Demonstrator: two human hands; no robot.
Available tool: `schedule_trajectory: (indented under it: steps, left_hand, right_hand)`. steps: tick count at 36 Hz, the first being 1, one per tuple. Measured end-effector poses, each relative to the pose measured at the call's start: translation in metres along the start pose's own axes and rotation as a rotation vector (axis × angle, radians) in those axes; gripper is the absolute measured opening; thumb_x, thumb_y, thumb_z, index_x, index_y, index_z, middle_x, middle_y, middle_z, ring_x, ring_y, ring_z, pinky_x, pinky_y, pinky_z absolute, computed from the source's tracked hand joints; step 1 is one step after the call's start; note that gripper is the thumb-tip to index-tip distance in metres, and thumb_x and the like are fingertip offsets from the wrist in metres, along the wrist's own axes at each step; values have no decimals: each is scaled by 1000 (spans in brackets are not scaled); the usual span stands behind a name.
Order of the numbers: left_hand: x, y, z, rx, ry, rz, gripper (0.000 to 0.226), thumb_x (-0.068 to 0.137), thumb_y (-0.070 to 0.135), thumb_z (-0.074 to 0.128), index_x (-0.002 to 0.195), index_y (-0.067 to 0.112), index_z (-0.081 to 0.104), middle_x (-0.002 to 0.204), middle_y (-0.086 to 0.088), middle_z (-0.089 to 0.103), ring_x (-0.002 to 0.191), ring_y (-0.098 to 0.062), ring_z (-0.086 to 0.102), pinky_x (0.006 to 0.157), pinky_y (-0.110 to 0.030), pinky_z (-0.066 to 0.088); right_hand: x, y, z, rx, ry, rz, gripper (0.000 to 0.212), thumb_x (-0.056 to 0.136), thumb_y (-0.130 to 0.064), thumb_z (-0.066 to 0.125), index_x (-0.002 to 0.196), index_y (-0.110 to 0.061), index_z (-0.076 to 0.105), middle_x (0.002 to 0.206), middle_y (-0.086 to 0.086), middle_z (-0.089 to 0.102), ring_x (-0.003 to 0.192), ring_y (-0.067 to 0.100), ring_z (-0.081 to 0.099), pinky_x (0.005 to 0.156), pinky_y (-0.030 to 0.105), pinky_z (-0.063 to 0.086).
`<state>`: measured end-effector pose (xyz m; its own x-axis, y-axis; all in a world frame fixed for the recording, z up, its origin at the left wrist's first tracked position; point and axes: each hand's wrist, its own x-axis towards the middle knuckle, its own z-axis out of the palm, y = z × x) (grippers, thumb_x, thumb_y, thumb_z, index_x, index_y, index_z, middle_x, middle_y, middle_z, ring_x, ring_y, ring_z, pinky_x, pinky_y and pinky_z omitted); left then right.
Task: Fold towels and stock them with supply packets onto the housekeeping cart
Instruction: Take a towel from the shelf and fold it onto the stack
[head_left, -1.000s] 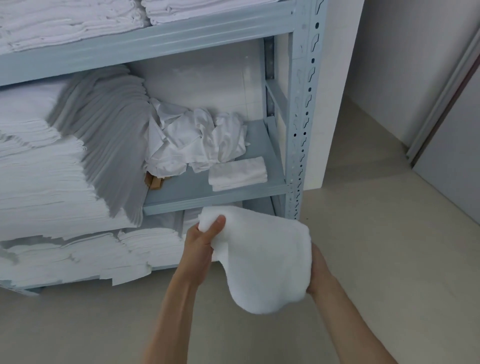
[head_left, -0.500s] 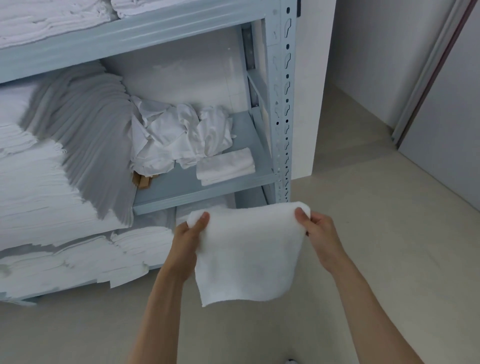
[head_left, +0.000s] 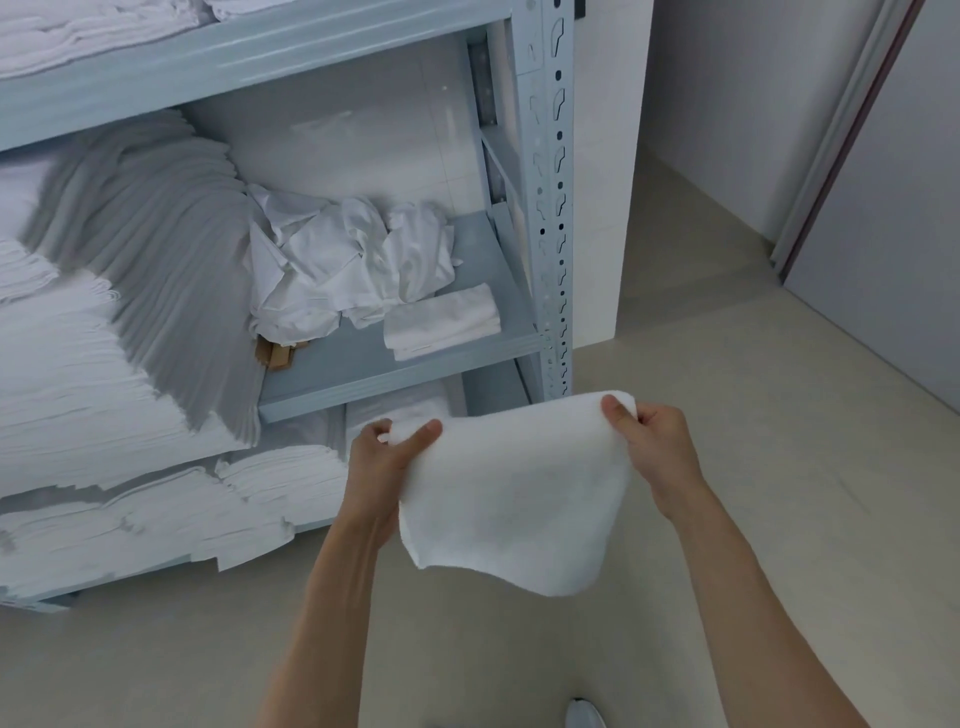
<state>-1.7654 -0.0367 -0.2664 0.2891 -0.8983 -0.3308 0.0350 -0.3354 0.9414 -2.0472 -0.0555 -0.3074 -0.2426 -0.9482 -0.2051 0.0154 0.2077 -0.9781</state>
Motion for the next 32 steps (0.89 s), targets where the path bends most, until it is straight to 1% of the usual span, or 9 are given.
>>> schedule_trajectory:
  steps: [4, 6, 9, 15, 21, 23, 25, 28, 32]
  left_hand:
    - [4, 1, 6, 172, 73, 134, 52, 76, 35, 85, 115, 29, 52, 110, 4, 56, 91, -19, 63, 66, -30, 51]
    - [5, 1, 6, 252, 15, 194, 32, 80, 33, 82, 105, 33, 61, 111, 4, 61, 90, -19, 64, 65, -30, 52]
    - [5, 7, 5, 322, -122, 172, 10, 81, 30, 82, 88, 30, 75, 114, 1, 68, 96, -26, 68, 79, -40, 61]
    - [2, 21, 2, 500, -310, 65, 43, 63, 18, 93, 102, 25, 79, 117, 1, 70, 105, -24, 65, 102, -41, 51]
    - [5, 6, 15, 893, -290, 222, 60, 62, 12, 94, 117, 13, 72, 121, -9, 61, 95, -21, 63, 87, -24, 50]
    - [6, -2, 17, 1005, -238, 297, 57, 66, 16, 92, 118, 13, 71, 119, -8, 49, 84, -11, 53, 77, -11, 40]
    - [8, -9, 17, 1039, -170, 337, 49, 70, 18, 90, 115, 11, 72, 116, -6, 39, 94, -17, 50, 76, -9, 35]
    - [10, -12, 12, 1080, -78, 376, 37, 77, 28, 85, 108, 12, 75, 123, -9, 38, 124, -30, 36, 99, -27, 33]
    - [8, -1, 1, 1095, -93, 302, 28, 82, 39, 79, 97, 15, 75, 111, -7, 66, 110, -32, 55, 96, -42, 45]
  right_hand:
    - [6, 2, 0, -130, 53, -13, 38, 88, -30, 73, 68, 0, 62, 66, 5, 56, 61, 19, 50, 59, 30, 36]
    - [9, 1, 1, -183, 66, 11, 34, 86, -32, 74, 100, -1, 69, 92, 8, 68, 83, 23, 64, 73, 32, 48]
    - [14, -4, -3, -233, 52, 54, 64, 83, -33, 78, 135, -12, 48, 119, 9, 57, 109, 28, 60, 91, 34, 48]
    - [11, -13, -11, -384, -339, 10, 74, 72, -22, 88, 136, -27, 52, 131, 1, 54, 117, 21, 56, 96, 33, 49]
    - [10, -11, 1, -850, -442, -31, 89, 73, -15, 83, 147, -33, 37, 141, 5, 20, 119, 27, 40, 95, 31, 43]
    - [11, -7, 4, -959, -444, -54, 83, 74, -10, 81, 144, -30, 43, 142, 6, 19, 129, 28, 29, 103, 36, 40]
    - [12, -4, 5, -1047, -460, -104, 64, 77, -11, 79, 135, -25, 54, 142, 7, 23, 131, 29, 26, 108, 39, 36]
    - [13, -1, 4, -1079, -457, -175, 24, 84, -19, 74, 107, -18, 68, 119, 6, 49, 122, 30, 36, 96, 37, 41]
    - [13, -4, 1, -984, -398, -212, 10, 86, -27, 72, 83, -23, 64, 86, 1, 61, 95, 24, 53, 77, 33, 43]
